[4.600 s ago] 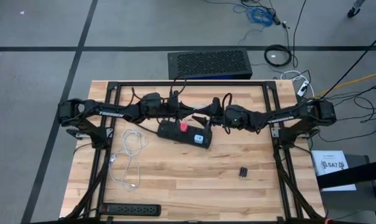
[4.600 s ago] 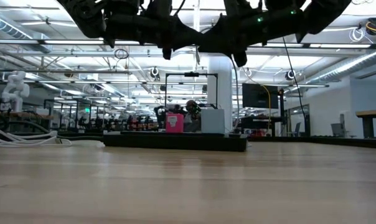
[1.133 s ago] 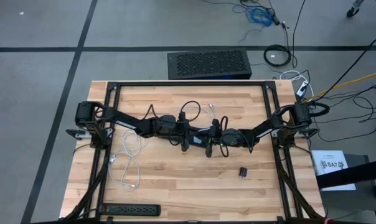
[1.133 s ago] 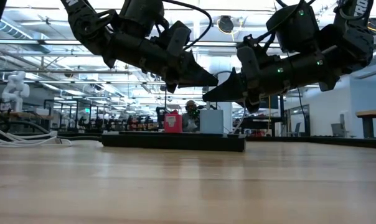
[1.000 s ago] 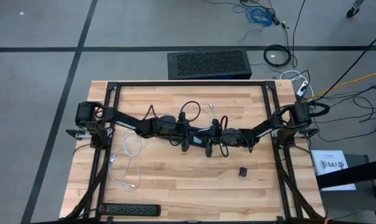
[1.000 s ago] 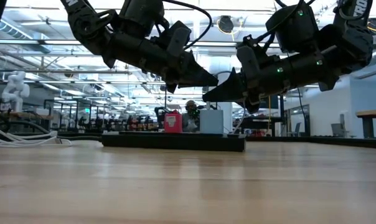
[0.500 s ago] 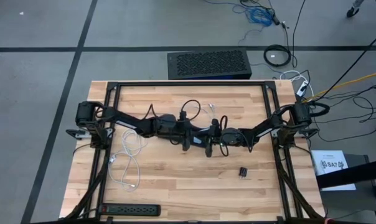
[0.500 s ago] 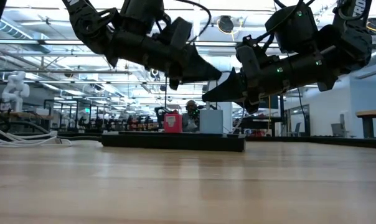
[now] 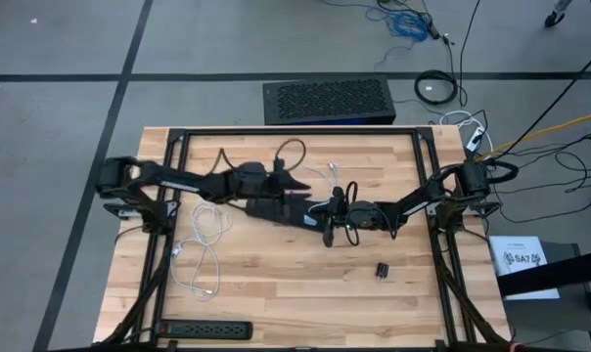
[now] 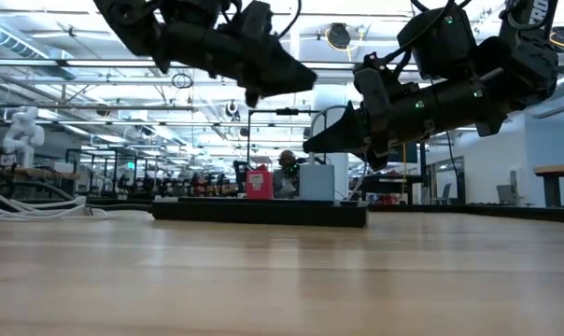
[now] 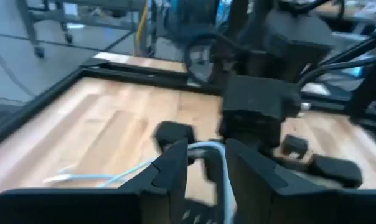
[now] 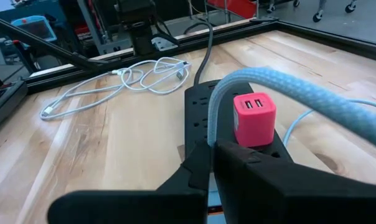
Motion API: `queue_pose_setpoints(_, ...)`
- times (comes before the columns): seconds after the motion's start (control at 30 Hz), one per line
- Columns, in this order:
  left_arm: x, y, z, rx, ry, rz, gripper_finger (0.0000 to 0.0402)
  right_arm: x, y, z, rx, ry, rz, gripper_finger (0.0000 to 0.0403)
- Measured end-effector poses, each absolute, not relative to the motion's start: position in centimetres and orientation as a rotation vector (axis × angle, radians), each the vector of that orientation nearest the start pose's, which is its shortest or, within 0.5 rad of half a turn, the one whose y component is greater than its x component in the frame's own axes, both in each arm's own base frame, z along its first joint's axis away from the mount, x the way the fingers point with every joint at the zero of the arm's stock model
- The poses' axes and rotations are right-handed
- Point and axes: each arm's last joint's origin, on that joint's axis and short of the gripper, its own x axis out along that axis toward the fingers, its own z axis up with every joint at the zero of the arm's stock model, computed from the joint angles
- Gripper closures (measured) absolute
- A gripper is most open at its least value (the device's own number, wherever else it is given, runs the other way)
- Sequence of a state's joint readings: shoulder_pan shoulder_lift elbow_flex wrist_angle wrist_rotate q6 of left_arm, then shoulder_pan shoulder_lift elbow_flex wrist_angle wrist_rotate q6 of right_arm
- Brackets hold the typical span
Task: Insert USB
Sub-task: Insert the light blue USB cable into the light blue charger adapter
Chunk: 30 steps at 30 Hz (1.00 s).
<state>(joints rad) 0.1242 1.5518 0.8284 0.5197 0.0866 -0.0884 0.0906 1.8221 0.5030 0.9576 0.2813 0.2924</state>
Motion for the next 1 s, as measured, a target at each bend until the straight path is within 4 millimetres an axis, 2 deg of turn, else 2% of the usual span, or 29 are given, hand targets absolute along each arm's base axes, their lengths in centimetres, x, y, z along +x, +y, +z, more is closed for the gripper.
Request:
queue_pose_setpoints(0.07, 32.1, 4.4, 23.8, -0.076, 0.247, 0.086, 0.0279, 29.4, 1.9, 10.3, 0.222, 0.325, -0.239, 0.0403)
queue_pose_setpoints(0.17, 30.7, 5.0, 23.6, -0.053, 0.383, 0.115, 0.0275, 29.4, 1.9, 10.3, 0.223, 0.328, -0.239, 0.0402)
queue_pose_setpoints(0.3, 29.2, 4.9, 20.8, -0.068, 0.658, 0.114, 0.0276, 29.4, 1.7, 10.4, 0.231, 0.327, -0.221, 0.04)
queue_pose_setpoints(0.4, 28.4, 4.2, 18.0, -0.117, 0.765, 0.113, 0.0291, 29.4, 1.7, 10.5, 0.231, 0.329, -0.22, 0.0401)
queue_pose_setpoints(0.53, 28.0, 3.8, 15.4, -0.175, 0.809, 0.127, 0.0326, 29.4, 1.6, 10.5, 0.241, 0.328, -0.221, 0.0402)
queue_pose_setpoints(0.73, 28.6, 4.1, 12.8, -0.211, 0.833, 0.181, 0.0379, 29.8, 1.6, 10.7, 0.245, 0.332, -0.215, 0.0402)
queue_pose_setpoints(0.83, 28.8, 4.3, 12.1, -0.215, 0.846, 0.186, 0.0395, 30.3, 1.5, 11.0, 0.243, 0.353, -0.219, 0.0402)
queue_pose_setpoints(1.0, 28.9, 4.3, 11.9, -0.214, 0.844, 0.189, 0.0395, 30.5, 1.0, 11.9, 0.251, 0.395, -0.202, 0.0402)
